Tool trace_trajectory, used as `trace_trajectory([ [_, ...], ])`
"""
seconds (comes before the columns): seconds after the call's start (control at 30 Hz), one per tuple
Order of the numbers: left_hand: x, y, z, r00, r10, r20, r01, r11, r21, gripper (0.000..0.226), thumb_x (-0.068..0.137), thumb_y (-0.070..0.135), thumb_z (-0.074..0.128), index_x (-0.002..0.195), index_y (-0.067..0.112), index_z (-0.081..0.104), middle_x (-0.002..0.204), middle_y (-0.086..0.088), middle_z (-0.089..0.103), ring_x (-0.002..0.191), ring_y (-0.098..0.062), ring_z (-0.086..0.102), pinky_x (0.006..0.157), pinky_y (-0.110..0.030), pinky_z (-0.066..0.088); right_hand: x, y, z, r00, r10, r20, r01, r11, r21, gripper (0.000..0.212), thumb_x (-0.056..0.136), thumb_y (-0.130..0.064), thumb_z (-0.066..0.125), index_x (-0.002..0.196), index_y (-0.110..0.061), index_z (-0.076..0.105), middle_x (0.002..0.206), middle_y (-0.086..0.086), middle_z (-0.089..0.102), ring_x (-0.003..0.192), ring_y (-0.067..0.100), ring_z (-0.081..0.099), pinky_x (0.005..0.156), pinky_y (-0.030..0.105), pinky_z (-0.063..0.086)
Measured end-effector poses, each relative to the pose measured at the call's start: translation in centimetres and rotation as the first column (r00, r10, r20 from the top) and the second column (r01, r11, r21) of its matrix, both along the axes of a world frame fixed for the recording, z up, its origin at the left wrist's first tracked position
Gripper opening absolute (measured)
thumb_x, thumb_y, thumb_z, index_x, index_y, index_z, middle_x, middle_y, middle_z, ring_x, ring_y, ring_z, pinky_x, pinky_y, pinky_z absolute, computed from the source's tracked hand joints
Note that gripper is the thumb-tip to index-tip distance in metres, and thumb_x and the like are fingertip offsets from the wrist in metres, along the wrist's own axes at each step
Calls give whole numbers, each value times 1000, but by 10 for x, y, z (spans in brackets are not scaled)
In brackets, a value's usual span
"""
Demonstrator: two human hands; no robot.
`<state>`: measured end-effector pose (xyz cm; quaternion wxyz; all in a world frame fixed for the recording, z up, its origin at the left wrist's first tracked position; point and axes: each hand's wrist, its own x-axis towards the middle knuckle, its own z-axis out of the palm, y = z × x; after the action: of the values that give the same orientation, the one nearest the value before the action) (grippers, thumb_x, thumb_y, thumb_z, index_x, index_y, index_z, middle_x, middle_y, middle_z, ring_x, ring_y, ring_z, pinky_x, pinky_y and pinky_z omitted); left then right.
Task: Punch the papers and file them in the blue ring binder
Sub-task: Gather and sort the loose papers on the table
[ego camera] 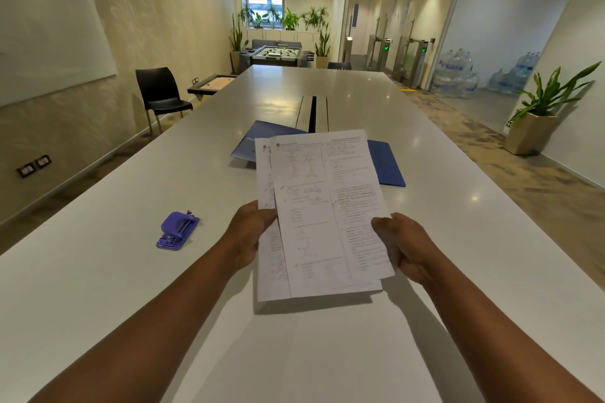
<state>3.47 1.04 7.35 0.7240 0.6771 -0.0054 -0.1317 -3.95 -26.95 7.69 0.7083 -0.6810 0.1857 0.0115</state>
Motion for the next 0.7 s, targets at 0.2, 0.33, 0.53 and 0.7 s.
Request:
trace_trajectory([
  [0.2, 0, -6, 8, 996, 82, -26, -84, 993, -87, 18, 100, 14, 54, 100, 13, 72, 91, -8, 78, 86, -29, 73, 78, -42, 58, 3, 9, -1, 994, 21, 108, -21, 1000, -5, 30, 96, -14, 68, 123, -18, 55, 112, 5, 76, 94, 27, 77, 71, 44, 64],
  [0.33, -3, -10, 13, 1000, 10, 21, -7, 990, -141, 29, 104, 44, 48, 110, 27, 71, 103, 2, 80, 94, -23, 76, 79, -41, 60, 4, 17, -2, 983, 96, 155, -83, 992, -92, 38, 93, -11, 71, 127, -23, 56, 115, -1, 75, 103, 25, 74, 89, 52, 61],
  [0.53, -1, -14, 15, 968, 42, 249, -33, 999, -40, 20, 100, 29, 62, 120, 28, 65, 115, 4, 76, 103, -20, 74, 84, -36, 61, 6, 21, 0, 963, 95, 254, -61, 989, -136, 36, 95, -8, 68, 126, -24, 60, 119, -2, 74, 110, 26, 71, 92, 51, 60],
  [0.7, -2, -15, 30, 929, 95, 357, -67, 994, -89, 27, 98, 27, 64, 123, 16, 64, 111, 4, 77, 98, -17, 75, 75, -26, 60, 7, 17, 12, 937, 73, 340, -51, 996, -74, 37, 94, 0, 65, 123, -23, 60, 118, -1, 74, 110, 24, 70, 91, 43, 59],
])
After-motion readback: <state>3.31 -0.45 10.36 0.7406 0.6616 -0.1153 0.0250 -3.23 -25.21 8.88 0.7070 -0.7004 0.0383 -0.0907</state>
